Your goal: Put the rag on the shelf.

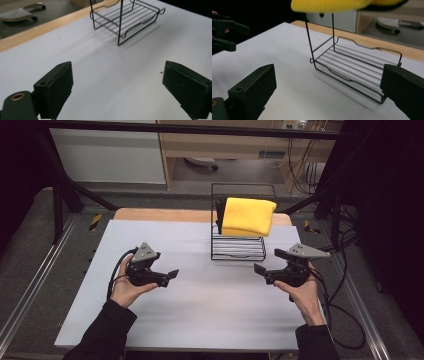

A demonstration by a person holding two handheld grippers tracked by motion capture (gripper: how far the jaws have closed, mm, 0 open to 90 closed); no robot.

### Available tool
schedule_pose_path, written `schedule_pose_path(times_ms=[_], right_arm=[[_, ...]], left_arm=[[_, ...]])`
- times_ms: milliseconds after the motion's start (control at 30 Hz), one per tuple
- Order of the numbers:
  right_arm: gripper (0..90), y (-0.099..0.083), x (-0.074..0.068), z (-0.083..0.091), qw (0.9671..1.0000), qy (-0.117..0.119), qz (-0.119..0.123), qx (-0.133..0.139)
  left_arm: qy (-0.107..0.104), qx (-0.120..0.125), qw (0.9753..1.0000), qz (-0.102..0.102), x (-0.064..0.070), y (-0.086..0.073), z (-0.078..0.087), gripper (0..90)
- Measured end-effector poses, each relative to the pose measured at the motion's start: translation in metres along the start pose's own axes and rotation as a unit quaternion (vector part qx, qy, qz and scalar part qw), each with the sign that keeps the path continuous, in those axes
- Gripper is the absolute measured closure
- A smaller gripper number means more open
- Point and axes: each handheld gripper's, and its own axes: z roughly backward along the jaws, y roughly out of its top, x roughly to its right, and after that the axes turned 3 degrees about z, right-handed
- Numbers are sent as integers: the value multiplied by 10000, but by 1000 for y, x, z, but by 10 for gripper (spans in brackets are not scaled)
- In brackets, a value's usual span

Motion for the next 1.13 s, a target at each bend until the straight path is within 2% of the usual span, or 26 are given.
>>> schedule_pose_path(times_ms=[167, 467, 633, 833, 1000, 1133], right_arm=[[7, -27, 3, -5, 9997, 13, -174, -192], [6, -70, 7, -7, 9979, 160, -165, -610], [7, -85, 11, -3, 9970, 143, -265, -712], [7, -98, 14, 3, 9963, 236, -216, -800], [7, -108, 15, 6, 9950, 246, -151, -957], [7, -109, 14, 4, 9944, 266, -138, -1016]], left_arm=[[-23, -5, 10000, 69, -7, -29, 7, 99], [44, -15, 9999, 130, -21, -68, 21, 106], [7, -76, 9998, 175, -29, -82, 26, 107], [4, -114, 9996, 254, -36, -94, 31, 106], [73, -245, 9994, 225, -36, -103, 30, 106], [43, -298, 9993, 211, -34, -106, 28, 106]])
